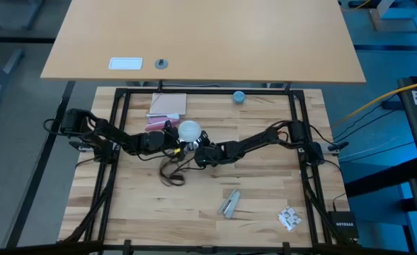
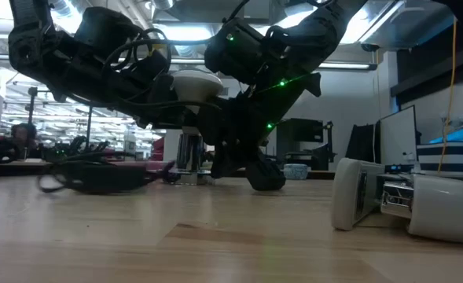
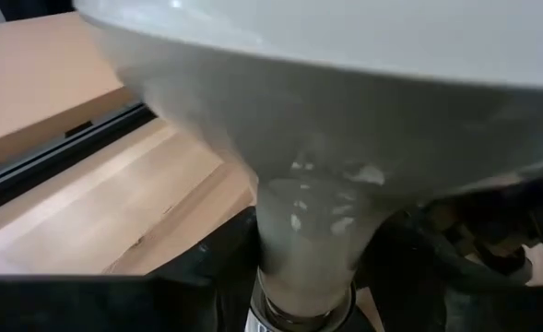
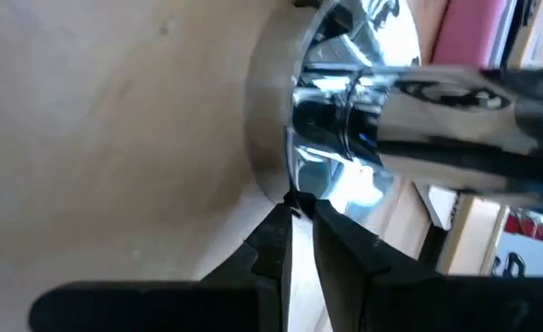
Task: Screw lightbulb
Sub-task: Insert the lightbulb into the lamp
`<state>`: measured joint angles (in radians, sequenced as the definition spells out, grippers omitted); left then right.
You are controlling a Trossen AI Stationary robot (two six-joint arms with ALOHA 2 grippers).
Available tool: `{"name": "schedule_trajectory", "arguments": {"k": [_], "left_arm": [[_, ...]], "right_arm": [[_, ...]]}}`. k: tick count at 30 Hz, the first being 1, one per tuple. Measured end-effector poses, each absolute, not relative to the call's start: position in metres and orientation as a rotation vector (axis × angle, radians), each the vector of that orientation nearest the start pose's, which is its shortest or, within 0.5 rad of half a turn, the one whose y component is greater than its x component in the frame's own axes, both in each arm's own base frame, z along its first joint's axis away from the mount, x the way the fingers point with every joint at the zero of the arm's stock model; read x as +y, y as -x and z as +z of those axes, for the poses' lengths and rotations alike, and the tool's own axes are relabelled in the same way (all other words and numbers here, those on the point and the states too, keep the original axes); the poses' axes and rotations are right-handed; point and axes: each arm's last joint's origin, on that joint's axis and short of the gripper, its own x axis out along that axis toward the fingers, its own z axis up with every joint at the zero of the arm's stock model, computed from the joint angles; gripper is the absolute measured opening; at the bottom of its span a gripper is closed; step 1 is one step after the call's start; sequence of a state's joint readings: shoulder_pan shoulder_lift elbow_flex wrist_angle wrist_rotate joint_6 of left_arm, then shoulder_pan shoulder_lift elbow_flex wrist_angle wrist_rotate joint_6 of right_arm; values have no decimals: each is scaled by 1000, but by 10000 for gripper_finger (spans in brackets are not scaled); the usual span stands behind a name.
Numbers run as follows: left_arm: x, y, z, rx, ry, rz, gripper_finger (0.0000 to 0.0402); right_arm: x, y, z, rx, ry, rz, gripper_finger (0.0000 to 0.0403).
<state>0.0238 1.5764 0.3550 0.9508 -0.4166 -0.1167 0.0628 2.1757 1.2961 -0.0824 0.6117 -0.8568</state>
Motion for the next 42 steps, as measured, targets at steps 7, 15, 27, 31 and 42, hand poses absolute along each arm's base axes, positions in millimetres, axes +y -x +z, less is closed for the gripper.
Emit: {"name": "schedule_trajectory", "arguments": {"k": [7,15,27,31,42], "left_arm": [[18,-252,133,240,62,451,170],[18,-252,133,239,61,451,170],[18,-252,133,238,61,454,170],[18,-253,134,236,61,454,170],[18,-253,134,237,61,454,170]], "right_arm": [[16,-423,100,1111,1110,-95,48],[35,-422,113,1027,1096,-28,48],[52,-436,122,767,992,93,48],[54,-437,123,736,968,150,48],[56,-433,119,779,1014,214,48]]}}
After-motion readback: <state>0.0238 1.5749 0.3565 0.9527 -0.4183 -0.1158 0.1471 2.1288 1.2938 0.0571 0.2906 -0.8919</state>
